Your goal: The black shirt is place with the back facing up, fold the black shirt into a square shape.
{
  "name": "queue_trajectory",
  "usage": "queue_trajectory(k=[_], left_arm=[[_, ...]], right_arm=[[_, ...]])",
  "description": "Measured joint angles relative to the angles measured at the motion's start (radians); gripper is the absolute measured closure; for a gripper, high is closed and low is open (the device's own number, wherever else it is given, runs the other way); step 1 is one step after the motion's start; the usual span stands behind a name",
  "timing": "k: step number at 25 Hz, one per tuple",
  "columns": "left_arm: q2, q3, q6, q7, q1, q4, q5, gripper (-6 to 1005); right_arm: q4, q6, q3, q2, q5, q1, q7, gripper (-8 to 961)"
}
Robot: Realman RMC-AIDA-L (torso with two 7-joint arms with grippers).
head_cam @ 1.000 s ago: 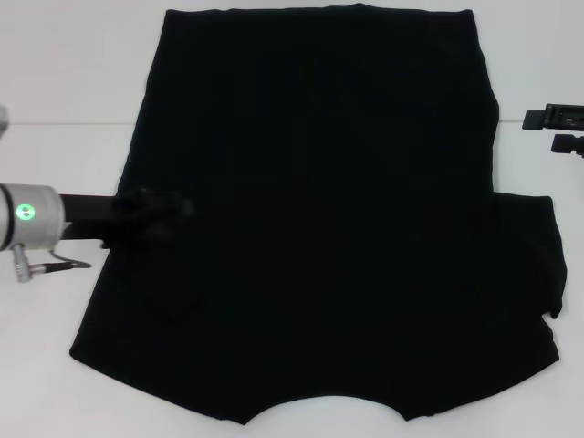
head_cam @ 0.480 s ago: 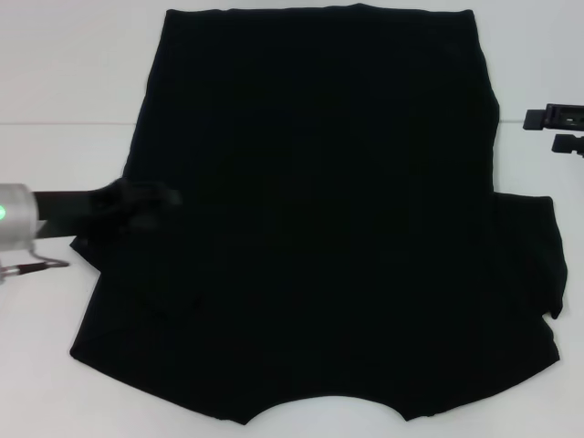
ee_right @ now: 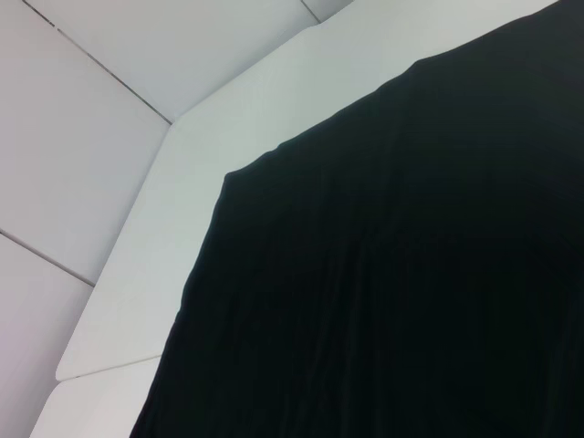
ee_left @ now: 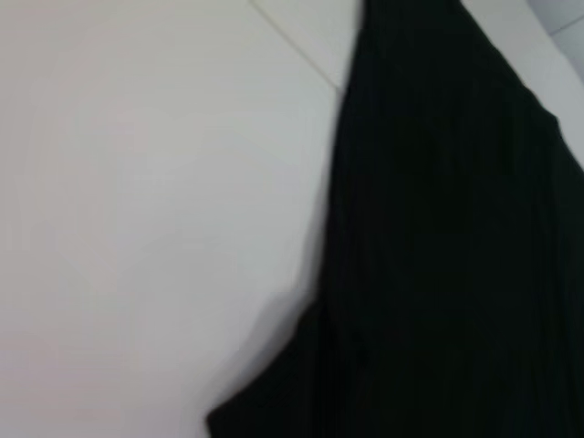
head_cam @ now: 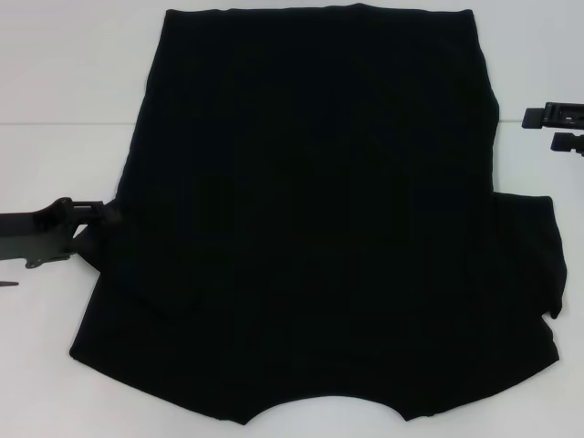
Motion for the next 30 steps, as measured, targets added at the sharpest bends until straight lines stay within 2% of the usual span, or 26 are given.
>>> queue_trajectory(k=[6,14,19,30], left_arm=[[0.000,-0.012,-0.016,-0.001,0.004,-0.006,0.018,405],[0.000,-0.021,-0.026,-0.001,0.006,-0.004,0.040,530],[0.000,-0.036,-0.037,-0.001,0.016,-0.008,0.050,695],[0.001,-0.040,-0.075,-0.001,0.010,-0.056,0.066,694]], right_arm=[[0.000,0.000,0.000,0.000,0.000,-0.003,0.000,101],[0.000,0.000,0.000,0.000,0.000,0.000,0.000,100],[0.000,0.003,0.000,0.000,0.000,0.002,0.000,100],[0.000,0.012,0.000,0.000,0.000,0.004,0.000,101]])
